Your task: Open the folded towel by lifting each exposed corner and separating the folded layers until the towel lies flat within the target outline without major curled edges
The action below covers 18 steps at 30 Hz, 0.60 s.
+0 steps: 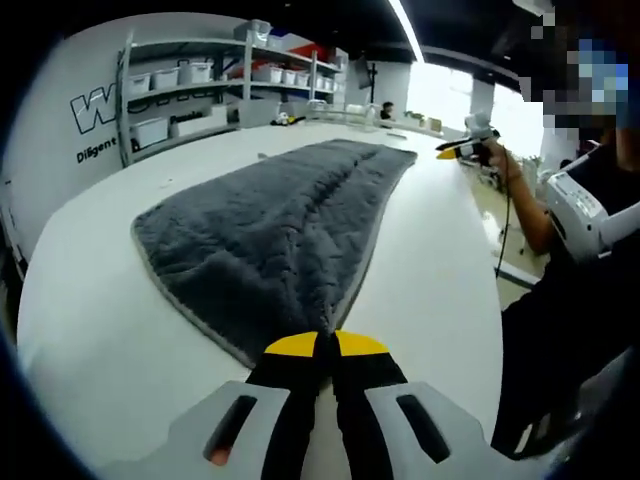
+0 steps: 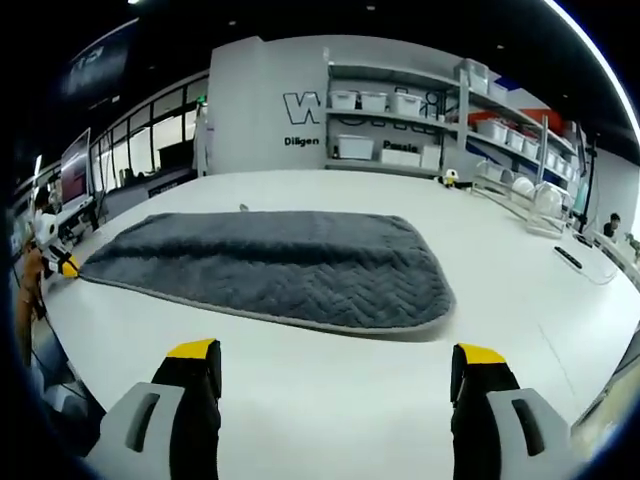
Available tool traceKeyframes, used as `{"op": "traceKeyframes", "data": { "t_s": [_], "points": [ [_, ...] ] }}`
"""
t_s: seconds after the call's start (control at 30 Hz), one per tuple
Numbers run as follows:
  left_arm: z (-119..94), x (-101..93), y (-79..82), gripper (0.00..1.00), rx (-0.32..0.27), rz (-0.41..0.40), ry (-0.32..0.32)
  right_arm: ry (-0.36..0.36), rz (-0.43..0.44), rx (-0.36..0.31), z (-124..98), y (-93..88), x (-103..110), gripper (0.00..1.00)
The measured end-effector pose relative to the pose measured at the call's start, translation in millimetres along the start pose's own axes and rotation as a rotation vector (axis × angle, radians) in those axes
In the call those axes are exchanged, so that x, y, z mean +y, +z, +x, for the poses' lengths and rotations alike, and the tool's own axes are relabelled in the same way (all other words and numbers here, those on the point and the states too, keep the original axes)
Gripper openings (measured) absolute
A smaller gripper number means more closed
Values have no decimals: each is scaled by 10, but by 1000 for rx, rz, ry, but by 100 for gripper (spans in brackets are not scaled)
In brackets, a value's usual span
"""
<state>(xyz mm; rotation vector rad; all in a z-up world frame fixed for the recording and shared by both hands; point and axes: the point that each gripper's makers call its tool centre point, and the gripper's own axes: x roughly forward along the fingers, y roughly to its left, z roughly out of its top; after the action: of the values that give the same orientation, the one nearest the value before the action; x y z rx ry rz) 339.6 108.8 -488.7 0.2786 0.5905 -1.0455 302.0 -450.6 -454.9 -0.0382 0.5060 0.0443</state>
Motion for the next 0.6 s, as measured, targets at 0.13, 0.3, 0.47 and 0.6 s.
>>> {"op": "traceKeyframes", "data": {
  "t_s": [0.13, 0.3, 0.47, 0.6],
  "points": [
    [-46, 25, -2, 4, -12, -34, -9, 3, -9, 3, -46, -21, 7, 97],
    [-58, 21, -65, 4, 8, -30, 9, 4, -12, -5, -121, -40, 27, 97],
    [-55, -9, -68, 8, -9, -28, 6, 1, -15, -4, -153, -53, 21, 97],
    [-96, -16, 24, 20, -80, 1, 40, 9, -24, -5, -169, -32, 51, 97]
  ]
}}
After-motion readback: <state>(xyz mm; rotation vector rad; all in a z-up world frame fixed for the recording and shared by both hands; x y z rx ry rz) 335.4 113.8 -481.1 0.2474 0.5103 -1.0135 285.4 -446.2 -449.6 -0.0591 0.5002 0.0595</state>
